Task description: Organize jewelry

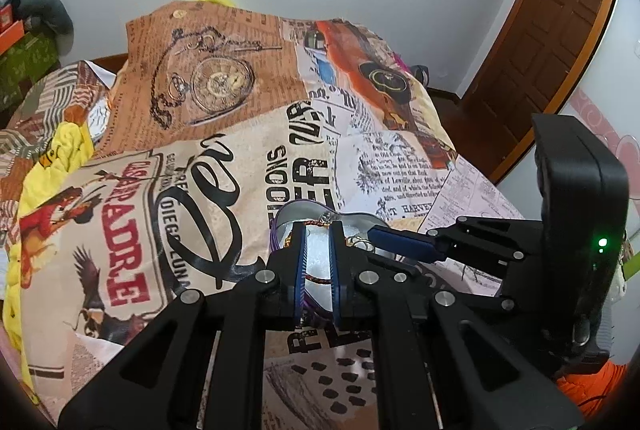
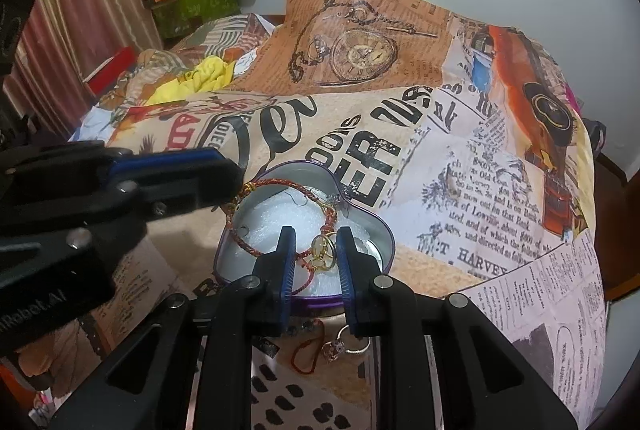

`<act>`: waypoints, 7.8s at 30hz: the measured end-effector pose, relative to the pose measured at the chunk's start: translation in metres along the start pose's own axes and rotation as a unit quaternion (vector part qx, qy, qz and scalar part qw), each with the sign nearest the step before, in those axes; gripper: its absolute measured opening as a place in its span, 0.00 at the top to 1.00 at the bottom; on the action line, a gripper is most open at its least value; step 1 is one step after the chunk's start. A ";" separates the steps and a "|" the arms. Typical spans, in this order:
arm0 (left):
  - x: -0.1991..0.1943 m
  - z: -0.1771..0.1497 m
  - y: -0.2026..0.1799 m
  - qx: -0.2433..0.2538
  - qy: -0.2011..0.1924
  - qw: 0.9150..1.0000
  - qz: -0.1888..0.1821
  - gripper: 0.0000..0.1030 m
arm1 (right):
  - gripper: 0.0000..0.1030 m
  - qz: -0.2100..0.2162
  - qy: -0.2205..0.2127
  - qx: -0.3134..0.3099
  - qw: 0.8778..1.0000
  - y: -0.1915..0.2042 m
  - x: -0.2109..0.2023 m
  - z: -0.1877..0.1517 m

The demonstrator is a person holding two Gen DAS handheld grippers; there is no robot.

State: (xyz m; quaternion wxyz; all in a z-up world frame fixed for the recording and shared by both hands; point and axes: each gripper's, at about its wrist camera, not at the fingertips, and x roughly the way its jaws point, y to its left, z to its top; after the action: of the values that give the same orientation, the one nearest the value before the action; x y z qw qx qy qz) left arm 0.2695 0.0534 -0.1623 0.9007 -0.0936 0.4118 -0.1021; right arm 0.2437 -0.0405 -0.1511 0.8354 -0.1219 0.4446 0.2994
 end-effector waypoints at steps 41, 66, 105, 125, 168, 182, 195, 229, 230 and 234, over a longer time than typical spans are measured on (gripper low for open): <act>0.001 -0.067 -0.024 0.023 0.079 0.997 0.005 0.74 | 0.65 -0.016 0.049 0.061 0.997 -0.037 -0.028 -0.069; 0.040 -0.065 -0.028 0.033 0.086 0.995 -0.022 0.82 | 0.65 0.016 0.044 0.010 0.999 -0.026 0.001 -0.052; -0.042 -0.022 -0.040 0.061 -0.034 0.997 0.036 0.95 | 0.73 -0.007 -0.037 0.057 0.998 -0.039 -0.061 -0.039; -0.045 0.007 -0.037 0.070 -0.070 0.994 0.039 0.95 | 0.73 0.001 -0.073 0.055 0.996 -0.029 -0.060 -0.009; 0.016 -0.006 0.004 0.024 0.014 0.999 0.021 0.95 | 0.73 0.014 0.003 0.008 1.000 -0.001 0.007 -0.004; -0.006 -0.006 0.007 0.005 -0.003 1.000 0.023 0.82 | 0.64 0.006 -0.006 0.002 1.000 0.006 -0.013 -0.001; -0.112 0.003 -0.026 0.038 -0.119 0.991 0.050 0.81 | 0.64 -0.042 -0.136 0.023 0.990 0.013 -0.126 0.007; -0.291 -0.076 -0.075 0.050 -0.367 0.925 0.088 0.07 | 0.00 -0.163 -0.390 0.068 0.904 0.080 -0.305 -0.065; -0.291 -0.077 -0.075 0.050 -0.367 0.925 0.089 0.07 | 0.00 -0.164 -0.389 0.066 0.904 0.080 -0.305 -0.066; -0.290 -0.076 -0.077 0.049 -0.363 0.926 0.091 0.07 | 0.00 -0.164 -0.387 0.064 0.905 0.082 -0.305 -0.071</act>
State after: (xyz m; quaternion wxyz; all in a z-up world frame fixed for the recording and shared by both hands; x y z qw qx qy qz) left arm 0.0180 0.0482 0.0175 0.9975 -0.0420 0.0574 0.0009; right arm 0.0169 -0.1287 0.0620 0.9851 -0.0137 0.0788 0.1525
